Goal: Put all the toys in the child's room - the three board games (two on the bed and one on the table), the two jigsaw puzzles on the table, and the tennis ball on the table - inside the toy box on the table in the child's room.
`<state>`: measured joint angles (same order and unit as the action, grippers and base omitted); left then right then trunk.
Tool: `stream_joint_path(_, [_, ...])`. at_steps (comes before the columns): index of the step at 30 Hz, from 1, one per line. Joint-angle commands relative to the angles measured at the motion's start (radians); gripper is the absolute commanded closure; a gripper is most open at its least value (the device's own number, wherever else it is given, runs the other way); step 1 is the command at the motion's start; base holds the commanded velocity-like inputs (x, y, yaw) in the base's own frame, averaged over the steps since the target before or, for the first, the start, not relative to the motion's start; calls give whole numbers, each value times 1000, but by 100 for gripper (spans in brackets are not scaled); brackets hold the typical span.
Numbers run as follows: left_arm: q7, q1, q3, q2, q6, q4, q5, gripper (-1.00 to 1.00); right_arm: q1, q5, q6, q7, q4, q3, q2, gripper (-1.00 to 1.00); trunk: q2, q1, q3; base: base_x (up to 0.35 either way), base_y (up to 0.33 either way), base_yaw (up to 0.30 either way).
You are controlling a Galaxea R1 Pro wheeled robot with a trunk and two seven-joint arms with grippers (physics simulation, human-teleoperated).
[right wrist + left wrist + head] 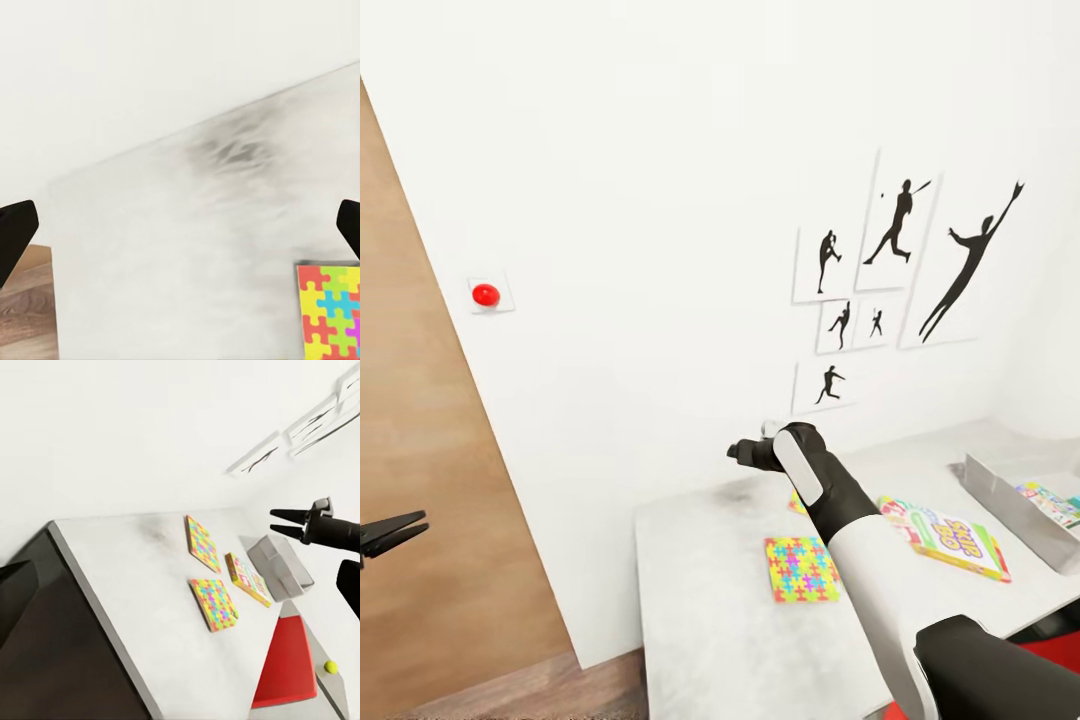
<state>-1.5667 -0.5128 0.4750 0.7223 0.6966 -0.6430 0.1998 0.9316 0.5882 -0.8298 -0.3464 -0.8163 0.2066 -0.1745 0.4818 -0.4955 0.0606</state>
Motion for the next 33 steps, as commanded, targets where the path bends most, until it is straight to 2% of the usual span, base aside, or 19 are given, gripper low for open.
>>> stream_joint_path(1, [-4, -1, 0, 0, 11, 0, -1, -100, 1, 9, -2, -10, 0, 1, 0, -100, 2, -1, 4, 0, 27, 0])
stream_joint_path(8, [-4, -1, 0, 0, 11, 0, 0, -100, 1, 7, -2, -10, 13, 1, 0, -100, 2, -1, 15, 0, 12, 0])
stream_joint_path(13, [-4, -1, 0, -1, 11, 0, 1, -100, 6, 3, 2, -10, 59, 0, 0, -100, 2, -1, 23, 0, 3, 0])
stream_joint_path(25, [-4, -1, -1, -2, 11, -5, 3, -100, 47, 1, 91, -9, 175, 2, 0, -100, 2, -1, 43, 0, 0, 0])
stream_joint_path(30, [-4, 0, -5, -17, 11, -36, 3, -100, 64, 0, 129, -8, 233, 3, 0, -100, 2, -1, 51, 0, 0, 0])
stream_joint_path(33, [-4, 4, -7, -39, 12, -69, 3, -100, 73, 0, 152, -7, 253, 4, 0, -100, 2, -1, 56, 0, 0, 0])
